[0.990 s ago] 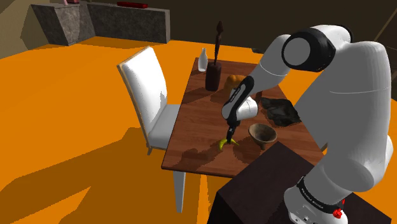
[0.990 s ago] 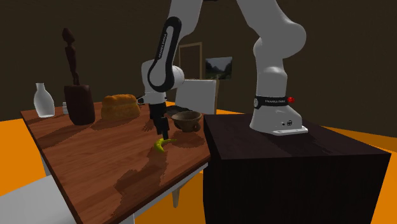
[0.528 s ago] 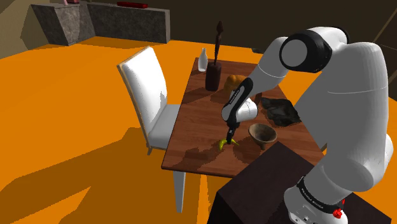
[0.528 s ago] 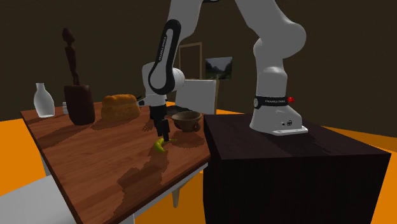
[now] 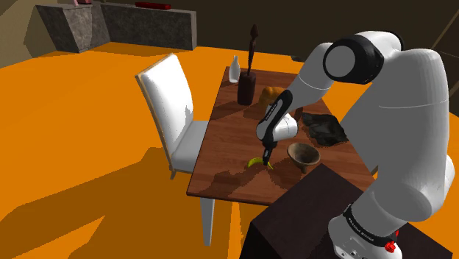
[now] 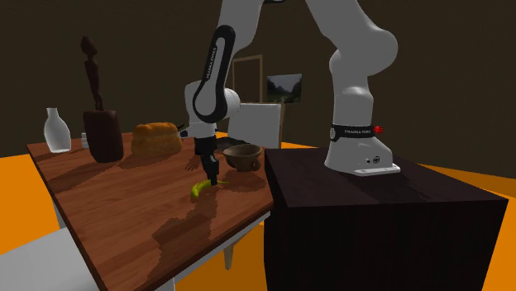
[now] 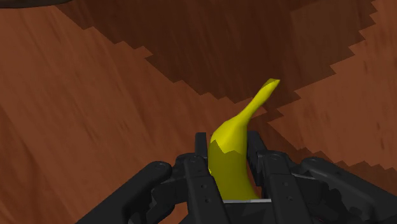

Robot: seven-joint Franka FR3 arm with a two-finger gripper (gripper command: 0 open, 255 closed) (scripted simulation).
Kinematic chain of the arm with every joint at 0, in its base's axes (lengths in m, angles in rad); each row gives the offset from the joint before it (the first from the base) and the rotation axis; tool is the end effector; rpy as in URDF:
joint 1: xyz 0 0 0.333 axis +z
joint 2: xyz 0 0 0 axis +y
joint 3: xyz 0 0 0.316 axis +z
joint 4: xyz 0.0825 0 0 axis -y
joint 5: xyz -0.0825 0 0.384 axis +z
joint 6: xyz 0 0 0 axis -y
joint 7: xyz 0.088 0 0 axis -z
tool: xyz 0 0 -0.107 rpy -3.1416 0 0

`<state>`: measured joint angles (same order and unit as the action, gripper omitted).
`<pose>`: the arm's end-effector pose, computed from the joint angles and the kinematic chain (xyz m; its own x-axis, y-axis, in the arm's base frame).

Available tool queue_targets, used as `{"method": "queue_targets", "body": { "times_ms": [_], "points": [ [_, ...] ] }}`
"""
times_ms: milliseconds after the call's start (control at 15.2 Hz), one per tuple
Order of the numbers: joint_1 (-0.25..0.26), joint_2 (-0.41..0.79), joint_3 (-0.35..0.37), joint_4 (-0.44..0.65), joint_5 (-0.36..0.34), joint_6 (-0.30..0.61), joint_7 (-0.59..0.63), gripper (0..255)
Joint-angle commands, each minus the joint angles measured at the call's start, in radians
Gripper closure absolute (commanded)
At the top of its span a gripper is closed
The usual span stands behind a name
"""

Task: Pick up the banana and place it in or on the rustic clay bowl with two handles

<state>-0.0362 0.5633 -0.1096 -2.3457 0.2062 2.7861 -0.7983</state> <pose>0.4742 -0.0854 0.0865 0.8876 0.4526 -0.0858 0.4473 -0.8913 -0.0744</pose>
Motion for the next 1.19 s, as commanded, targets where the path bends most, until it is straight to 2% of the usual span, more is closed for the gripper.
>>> {"method": "queue_targets", "body": {
  "times_ms": [0, 198, 1122],
  "points": [
    [0.0, 0.0, 0.0, 0.0, 0.0, 0.0, 0.0, 255],
    [0.0, 0.0, 0.0, 0.0, 0.0, 0.0, 0.0, 255],
    [0.046, -0.208, -0.06, -0.059, -0.062, -0.148, 0.046, 255]
  ]
}}
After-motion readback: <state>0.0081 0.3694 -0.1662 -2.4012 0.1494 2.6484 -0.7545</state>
